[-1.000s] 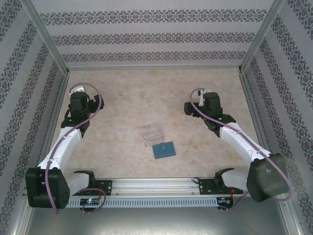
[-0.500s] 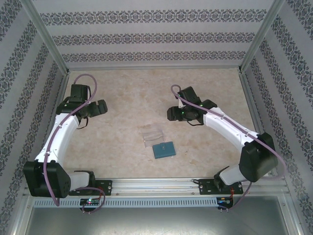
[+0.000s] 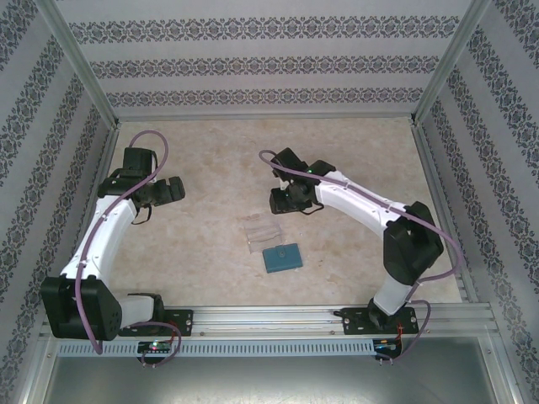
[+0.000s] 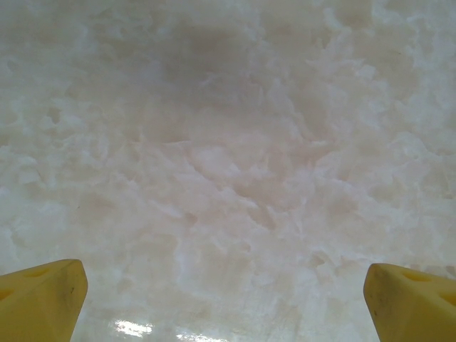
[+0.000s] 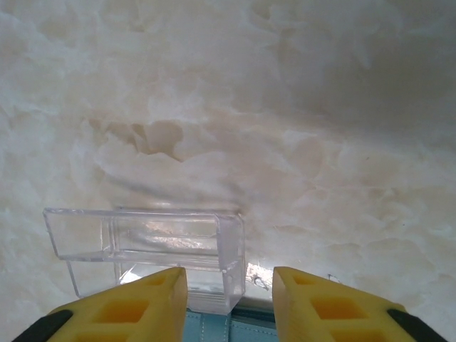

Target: Take the credit cards out of the card holder

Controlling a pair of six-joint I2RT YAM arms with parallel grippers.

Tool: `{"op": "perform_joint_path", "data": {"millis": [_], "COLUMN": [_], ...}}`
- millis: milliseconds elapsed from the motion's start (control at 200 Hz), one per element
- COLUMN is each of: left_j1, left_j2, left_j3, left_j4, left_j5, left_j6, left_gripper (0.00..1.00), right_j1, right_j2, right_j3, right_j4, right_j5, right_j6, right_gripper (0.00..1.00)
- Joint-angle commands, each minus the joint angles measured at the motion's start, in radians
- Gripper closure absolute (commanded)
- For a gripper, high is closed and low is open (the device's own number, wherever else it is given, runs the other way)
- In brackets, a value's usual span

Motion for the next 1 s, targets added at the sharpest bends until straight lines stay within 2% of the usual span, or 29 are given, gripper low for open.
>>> {"op": "perform_joint_path", "data": {"millis": [0,185,999], "left_j1": [-0.003,0.012,0.015], "left_j2": [-0.028,-0.025,-0.01], "left_j3": [-0.013,-0.021,-0.026], "left_j4": [-0.03,-0.039,-0.038], "left_j5": [-0.007,-0.089,-0.09], "left_j6": [-0.001,0.058,0.077], "left_gripper": [0.0,0.0,0.0], "right_j1": [0.013,0.033,0.044], "right_j2": [0.041,0.099,0.191], "right_j3": [0.044,0.068,0.069], "right_j4": [-0.057,-0.054,-0.047], "right_j5": [0.024,0.007,-0.035], "right_j6": [0.012,0.022,0.04], "right_gripper": [0.63,0.66,0.74]}}
